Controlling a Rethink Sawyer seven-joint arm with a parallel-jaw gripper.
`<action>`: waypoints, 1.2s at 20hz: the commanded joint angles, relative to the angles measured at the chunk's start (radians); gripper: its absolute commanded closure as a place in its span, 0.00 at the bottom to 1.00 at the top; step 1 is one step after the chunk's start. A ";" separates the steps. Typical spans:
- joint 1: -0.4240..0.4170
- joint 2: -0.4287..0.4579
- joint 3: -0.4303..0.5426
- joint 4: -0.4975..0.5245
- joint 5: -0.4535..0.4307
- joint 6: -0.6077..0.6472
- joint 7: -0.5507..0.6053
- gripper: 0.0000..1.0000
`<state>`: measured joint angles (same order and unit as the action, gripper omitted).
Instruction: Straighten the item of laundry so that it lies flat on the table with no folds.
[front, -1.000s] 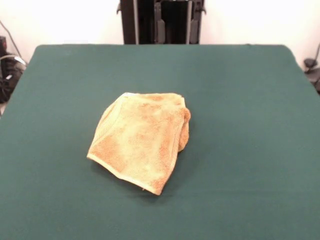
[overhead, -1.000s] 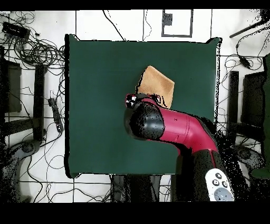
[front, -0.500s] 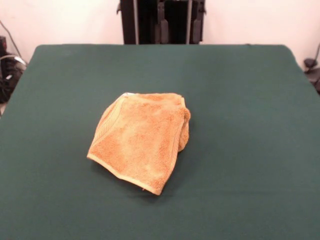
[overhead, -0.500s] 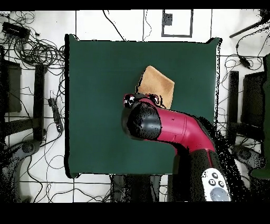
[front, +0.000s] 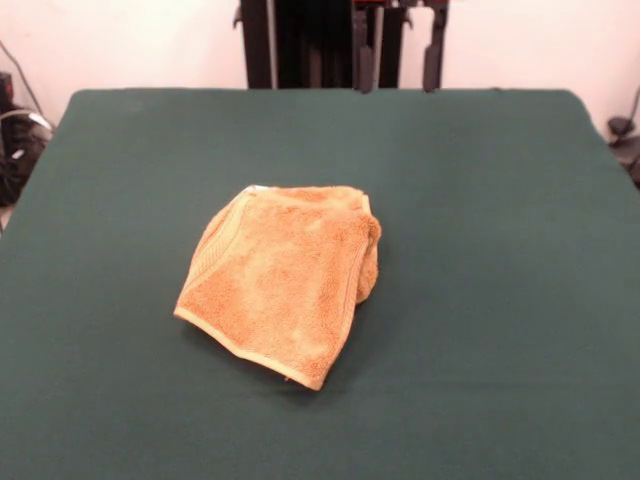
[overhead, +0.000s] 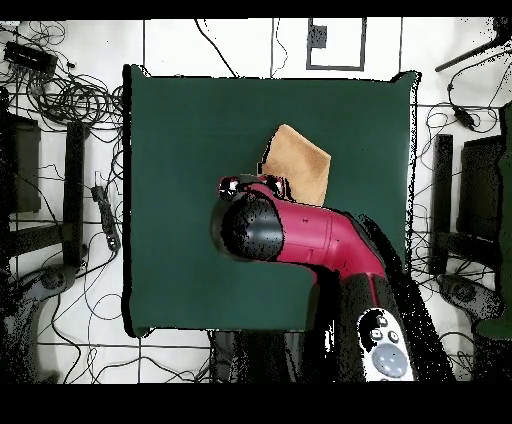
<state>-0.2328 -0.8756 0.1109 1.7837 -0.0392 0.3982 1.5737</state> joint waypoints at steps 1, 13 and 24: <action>0.041 0.102 0.008 0.002 -0.046 -0.050 0.135 0.00; 0.034 0.121 0.015 -0.010 -0.018 -0.065 0.153 0.00; 0.082 0.217 -0.049 -0.059 -0.042 -0.154 0.165 0.00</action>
<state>-0.1976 -0.7705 0.0601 1.7342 -0.0389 0.3303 1.5737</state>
